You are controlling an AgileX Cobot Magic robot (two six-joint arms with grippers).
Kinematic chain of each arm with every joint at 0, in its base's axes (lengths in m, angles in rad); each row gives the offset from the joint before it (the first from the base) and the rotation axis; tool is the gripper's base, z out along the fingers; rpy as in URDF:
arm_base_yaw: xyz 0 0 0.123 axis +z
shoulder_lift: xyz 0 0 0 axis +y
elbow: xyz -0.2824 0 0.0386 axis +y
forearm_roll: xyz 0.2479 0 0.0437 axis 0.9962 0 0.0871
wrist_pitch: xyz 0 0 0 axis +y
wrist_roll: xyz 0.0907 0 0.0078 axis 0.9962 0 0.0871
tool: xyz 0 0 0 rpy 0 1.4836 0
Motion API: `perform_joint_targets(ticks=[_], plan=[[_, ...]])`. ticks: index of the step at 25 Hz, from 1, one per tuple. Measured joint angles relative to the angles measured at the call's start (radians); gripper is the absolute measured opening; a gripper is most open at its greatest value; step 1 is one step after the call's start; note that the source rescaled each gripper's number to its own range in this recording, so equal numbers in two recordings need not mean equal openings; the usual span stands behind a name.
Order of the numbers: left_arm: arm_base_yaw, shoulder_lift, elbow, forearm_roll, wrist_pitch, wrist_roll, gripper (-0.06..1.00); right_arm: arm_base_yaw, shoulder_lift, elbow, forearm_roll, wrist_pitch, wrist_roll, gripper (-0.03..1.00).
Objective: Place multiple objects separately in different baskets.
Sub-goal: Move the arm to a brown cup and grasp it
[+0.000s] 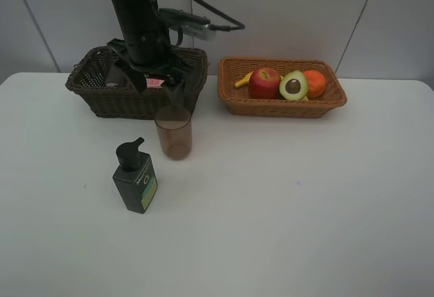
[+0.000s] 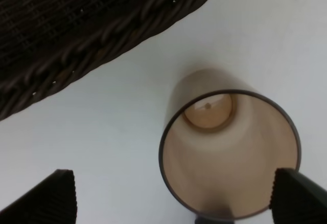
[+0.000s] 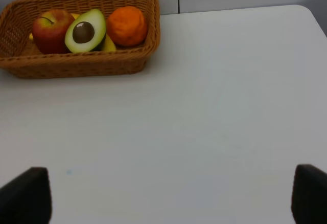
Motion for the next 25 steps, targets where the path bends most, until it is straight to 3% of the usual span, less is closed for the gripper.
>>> perform_joint_targets(ticks=[11, 25], plan=[[0.000, 0.077, 0.002, 0.004, -0.008, -0.111, 1.00, 0.000, 0.000, 0.000, 0.000, 0.000, 0.000, 1.00], [0.006, 0.148, 0.002, 0.004, -0.022, -0.120, 1.00, 0.000, 0.000, 0.000, 0.000, 0.000, 0.000, 1.00]])
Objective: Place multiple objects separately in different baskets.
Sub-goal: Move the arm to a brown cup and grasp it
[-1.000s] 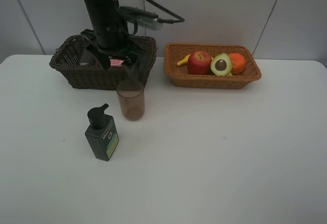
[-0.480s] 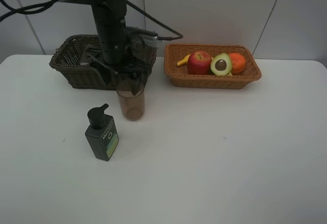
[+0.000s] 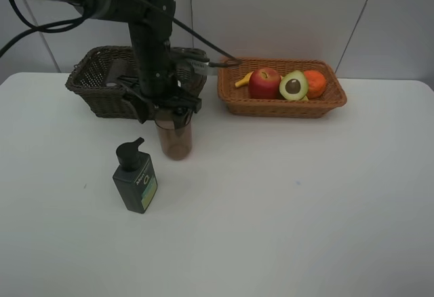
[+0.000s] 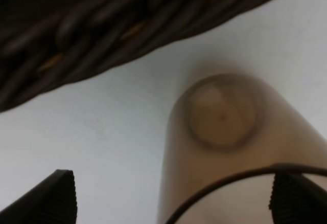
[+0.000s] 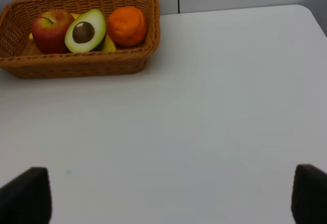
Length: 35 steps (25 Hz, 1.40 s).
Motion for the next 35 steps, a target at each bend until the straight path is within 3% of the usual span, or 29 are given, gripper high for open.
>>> perform_joint_targets(ticks=[10, 13, 15, 21, 22, 35], plan=[[0.013, 0.013, 0.000, 0.000, -0.006, 0.000, 1.00, 0.000, 0.000, 0.000, 0.000, 0.000, 0.000, 1.00], [0.013, 0.013, 0.000, 0.000, -0.008, 0.000, 0.92, 0.000, 0.000, 0.000, 0.000, 0.000, 0.000, 1.00], [0.013, 0.013, 0.000, -0.001, -0.019, 0.000, 0.77, 0.000, 0.000, 0.000, 0.000, 0.000, 0.000, 1.00], [0.013, 0.013, 0.000, -0.023, -0.041, 0.000, 0.04, 0.000, 0.000, 0.000, 0.000, 0.000, 0.000, 1.00], [0.013, 0.013, 0.000, -0.026, -0.043, 0.000, 0.00, 0.000, 0.000, 0.000, 0.000, 0.000, 0.000, 1.00], [0.013, 0.013, 0.000, -0.049, -0.052, 0.000, 0.00, 0.000, 0.000, 0.001, 0.000, 0.000, 0.000, 1.00]])
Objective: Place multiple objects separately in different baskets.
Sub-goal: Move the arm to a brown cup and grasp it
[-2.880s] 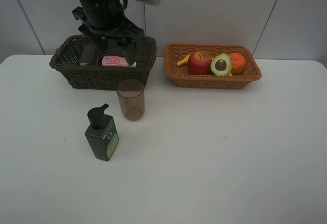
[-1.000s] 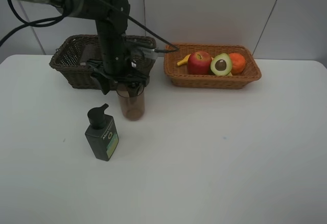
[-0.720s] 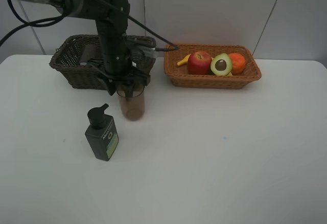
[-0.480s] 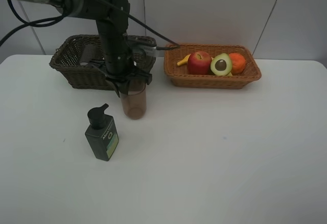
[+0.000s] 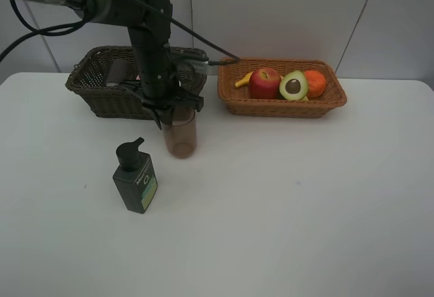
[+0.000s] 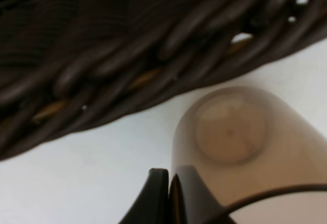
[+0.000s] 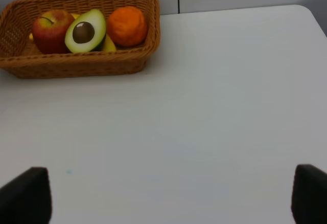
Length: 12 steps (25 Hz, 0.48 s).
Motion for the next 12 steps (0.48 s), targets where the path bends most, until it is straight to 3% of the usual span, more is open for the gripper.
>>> perform_joint_targets(ticks=[7, 12], plan=[[0.000, 0.000, -0.006, -0.028, 0.009, 0.000, 0.00, 0.000, 0.000, 0.000, 0.000, 0.000, 0.000, 1.00], [0.000, 0.000, -0.072, -0.037, 0.087, 0.000, 0.00, 0.000, 0.000, 0.000, 0.000, 0.000, 0.000, 1.00]])
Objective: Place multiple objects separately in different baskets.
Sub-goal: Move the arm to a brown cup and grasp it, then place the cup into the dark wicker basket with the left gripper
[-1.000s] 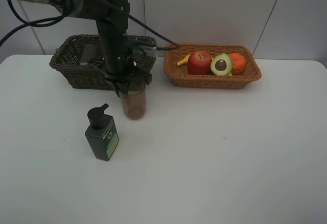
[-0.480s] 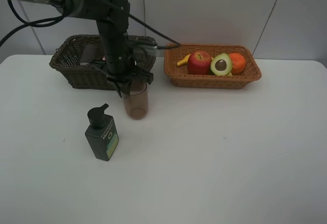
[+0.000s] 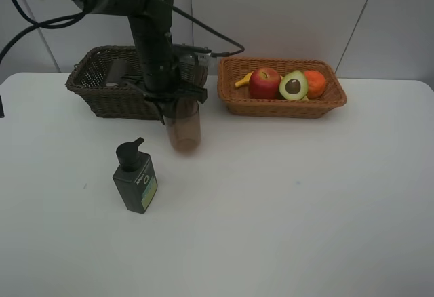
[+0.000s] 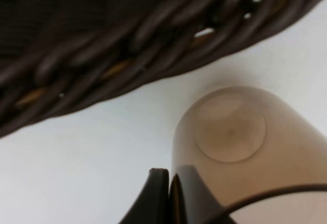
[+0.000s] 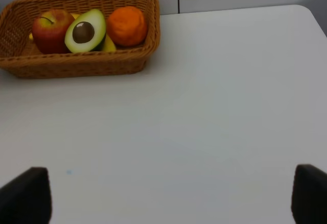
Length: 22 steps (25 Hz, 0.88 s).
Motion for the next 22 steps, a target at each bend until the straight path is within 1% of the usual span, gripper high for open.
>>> perform_joint_targets(ticks=[3, 6, 12, 16, 22], plan=[[0.000, 0.000, -0.055, -0.005, 0.042, 0.000, 0.00, 0.000, 0.000, 0.000, 0.000, 0.000, 0.000, 1.00], [0.000, -0.001, -0.109, -0.026, 0.045, 0.000, 0.00, 0.000, 0.000, 0.000, 0.000, 0.000, 0.000, 1.00], [0.000, -0.009, -0.187, -0.104, 0.047, 0.002, 0.00, 0.000, 0.000, 0.000, 0.000, 0.000, 0.000, 1.00], [0.001, -0.009, -0.241, -0.112, 0.049, 0.004, 0.00, 0.000, 0.000, 0.000, 0.000, 0.000, 0.000, 1.00], [0.024, -0.009, -0.323, -0.117, 0.051, 0.019, 0.00, 0.000, 0.000, 0.000, 0.000, 0.000, 0.000, 1.00]])
